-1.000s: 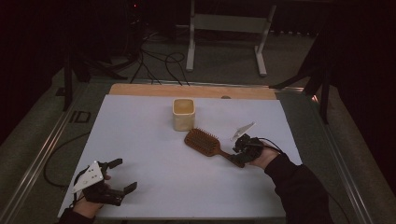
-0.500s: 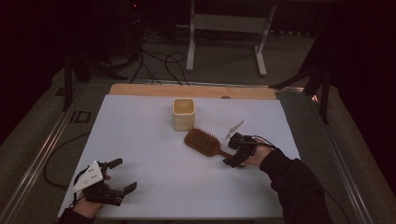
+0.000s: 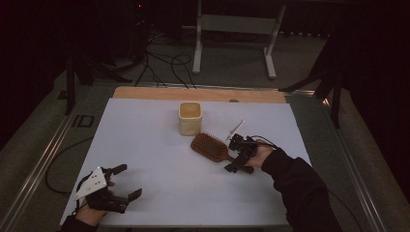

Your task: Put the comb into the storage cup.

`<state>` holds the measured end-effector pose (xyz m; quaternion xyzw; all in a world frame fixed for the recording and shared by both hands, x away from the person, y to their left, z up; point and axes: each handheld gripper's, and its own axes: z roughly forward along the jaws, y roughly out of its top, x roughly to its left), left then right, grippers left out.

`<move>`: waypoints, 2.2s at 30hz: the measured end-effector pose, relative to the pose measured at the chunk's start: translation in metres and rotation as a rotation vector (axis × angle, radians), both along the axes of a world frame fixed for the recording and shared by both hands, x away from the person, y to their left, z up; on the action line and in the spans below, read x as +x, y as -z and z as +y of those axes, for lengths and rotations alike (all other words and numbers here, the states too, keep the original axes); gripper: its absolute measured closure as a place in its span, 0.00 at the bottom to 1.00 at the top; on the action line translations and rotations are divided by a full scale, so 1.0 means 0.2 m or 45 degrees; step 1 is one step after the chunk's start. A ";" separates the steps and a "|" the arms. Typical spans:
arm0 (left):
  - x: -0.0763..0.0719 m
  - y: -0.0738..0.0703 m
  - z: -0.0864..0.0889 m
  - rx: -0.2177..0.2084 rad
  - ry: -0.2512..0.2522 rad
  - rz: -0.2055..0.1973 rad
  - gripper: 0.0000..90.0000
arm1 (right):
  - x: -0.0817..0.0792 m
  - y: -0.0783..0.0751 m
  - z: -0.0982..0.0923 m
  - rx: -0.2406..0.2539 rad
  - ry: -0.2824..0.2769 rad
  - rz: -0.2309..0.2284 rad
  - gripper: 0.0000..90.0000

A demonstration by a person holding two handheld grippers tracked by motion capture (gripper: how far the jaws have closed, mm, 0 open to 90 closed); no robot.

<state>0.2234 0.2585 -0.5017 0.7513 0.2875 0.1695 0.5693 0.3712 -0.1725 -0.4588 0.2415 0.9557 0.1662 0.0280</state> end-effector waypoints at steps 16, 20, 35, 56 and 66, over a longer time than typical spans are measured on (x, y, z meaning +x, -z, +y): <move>0.00 0.00 0.00 -0.004 0.005 0.002 0.00 | 0.06 0.04 0.08 -0.139 -0.030 -0.016 0.40; 0.00 0.00 0.00 -0.006 0.006 0.005 0.00 | 0.07 0.05 0.09 -0.169 -0.037 -0.014 0.46; 0.00 0.00 0.00 -0.012 0.007 0.009 0.00 | 0.12 0.11 0.12 -0.220 -0.014 0.020 0.59; 0.01 0.01 0.00 -0.008 0.009 0.012 0.00 | 0.15 0.15 0.15 -0.301 -0.008 0.038 0.72; 0.01 0.01 0.00 -0.008 0.014 0.023 0.00 | 0.14 0.16 0.15 -0.287 0.009 0.064 0.79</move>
